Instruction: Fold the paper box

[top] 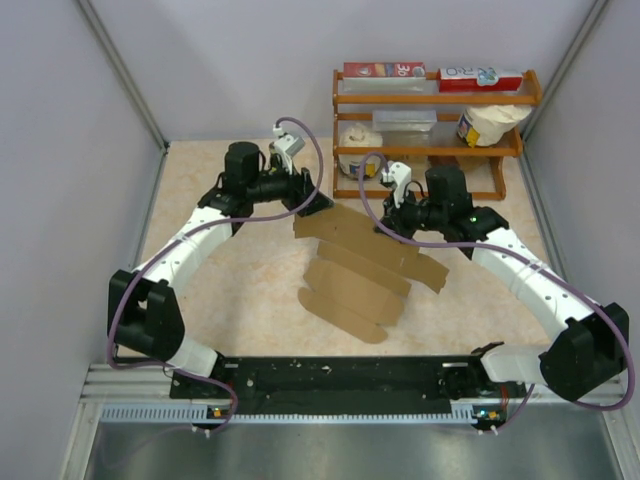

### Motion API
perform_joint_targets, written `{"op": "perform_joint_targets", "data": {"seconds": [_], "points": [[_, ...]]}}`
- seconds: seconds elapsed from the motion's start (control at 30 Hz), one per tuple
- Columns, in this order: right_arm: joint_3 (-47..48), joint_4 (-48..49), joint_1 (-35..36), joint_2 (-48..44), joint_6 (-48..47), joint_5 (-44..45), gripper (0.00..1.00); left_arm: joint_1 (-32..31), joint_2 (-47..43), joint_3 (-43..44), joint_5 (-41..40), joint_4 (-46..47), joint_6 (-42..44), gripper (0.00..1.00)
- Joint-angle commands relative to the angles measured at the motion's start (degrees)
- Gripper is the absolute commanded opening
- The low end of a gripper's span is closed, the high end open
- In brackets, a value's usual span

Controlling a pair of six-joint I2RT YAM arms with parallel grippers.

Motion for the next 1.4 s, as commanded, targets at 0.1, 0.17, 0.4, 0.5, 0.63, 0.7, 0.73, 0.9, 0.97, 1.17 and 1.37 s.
{"op": "perform_joint_targets", "data": {"seconds": [0.1,0.17,0.4,0.5,0.63,0.7,0.73,0.9,0.97,1.17,1.37], "points": [[0.3,2.5,0.7,-1.1,1.2,-1.2,0.0,-0.8,-2.1,0.0,3.7,0.4,4.4,0.69],[0.3,2.5,0.7,-1.2,1.4,-1.3,0.0,-1.5,-1.9,0.4,4.7,-1.0,5.8,0.65],[0.3,2.5,0.7,-1.7,1.7,-1.5,0.0,-3.7,0.4,4.6,4.6,-10.1,12.7,0.57],[0.3,2.3,0.7,-1.8,1.7,-1.5,0.0,-4.1,0.8,4.8,2.9,-11.1,13.2,0.53],[0.3,2.5,0.7,-1.9,1.9,-2.2,0.0,-4.3,1.0,5.3,1.8,-12.0,13.5,0.45],[0.3,2.4,0.7,-1.9,2.0,-2.3,0.0,-4.4,1.0,5.4,1.3,-12.7,14.0,0.42],[0.3,2.4,0.7,-1.8,1.9,-2.3,0.0,-4.5,1.0,5.5,0.7,-13.3,14.4,0.41],[0.5,2.4,0.7,-1.5,2.0,-2.7,0.0,-5.8,1.8,6.6,-3.7,-16.3,16.3,0.38],[0.6,2.4,0.7,-1.3,2.1,-2.7,0.0,-6.2,2.3,7.0,-5.1,-17.1,16.7,0.36],[0.7,2.3,0.7,-0.6,2.1,-2.7,0.0,-7.3,3.1,7.7,-6.6,-17.1,16.7,0.26],[1.0,2.4,0.7,-0.3,1.7,-2.6,0.0,-8.0,4.0,9.0,-8.9,-18.2,16.8,0.18]]}}
